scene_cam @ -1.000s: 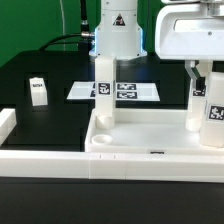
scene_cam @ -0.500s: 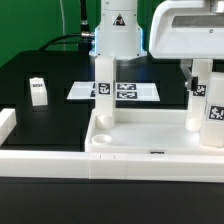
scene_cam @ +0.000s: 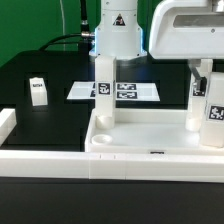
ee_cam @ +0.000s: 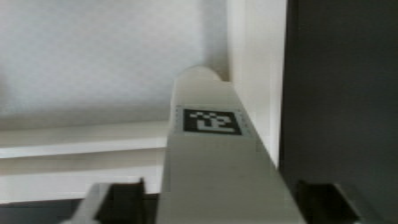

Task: Assemble desk

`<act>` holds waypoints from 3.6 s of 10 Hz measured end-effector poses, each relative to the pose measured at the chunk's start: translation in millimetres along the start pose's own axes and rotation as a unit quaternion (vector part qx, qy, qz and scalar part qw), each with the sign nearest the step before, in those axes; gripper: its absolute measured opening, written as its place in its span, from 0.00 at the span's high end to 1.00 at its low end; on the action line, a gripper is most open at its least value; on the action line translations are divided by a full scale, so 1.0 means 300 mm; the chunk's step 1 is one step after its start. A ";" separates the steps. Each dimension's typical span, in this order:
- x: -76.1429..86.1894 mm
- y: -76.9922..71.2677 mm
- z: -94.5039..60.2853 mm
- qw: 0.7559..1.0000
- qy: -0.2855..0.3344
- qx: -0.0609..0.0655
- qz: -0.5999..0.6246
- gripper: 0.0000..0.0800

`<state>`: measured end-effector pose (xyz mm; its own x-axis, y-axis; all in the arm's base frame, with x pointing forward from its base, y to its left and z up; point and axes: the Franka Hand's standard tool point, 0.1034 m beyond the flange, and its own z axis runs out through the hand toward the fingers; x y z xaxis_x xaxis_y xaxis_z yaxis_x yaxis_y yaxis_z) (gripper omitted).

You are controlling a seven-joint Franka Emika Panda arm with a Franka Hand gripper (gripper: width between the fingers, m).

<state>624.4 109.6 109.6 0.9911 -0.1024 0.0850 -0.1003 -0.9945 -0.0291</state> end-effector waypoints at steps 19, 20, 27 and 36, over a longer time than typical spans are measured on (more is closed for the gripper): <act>0.016 0.071 0.003 0.866 0.006 0.028 0.499 0.64; 0.014 0.070 0.004 0.869 0.004 0.026 0.495 0.40; 0.013 0.058 0.001 0.961 0.010 0.018 0.275 0.19; 0.003 0.025 0.004 0.998 0.015 0.004 -0.053 0.19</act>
Offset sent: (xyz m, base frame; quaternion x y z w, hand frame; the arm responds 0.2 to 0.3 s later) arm 0.0000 0.0000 0.0000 0.0000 0.0000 0.1296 0.9916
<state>624.6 102.0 108.3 0.9930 0.0037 0.1181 0.0068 -0.9997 -0.0254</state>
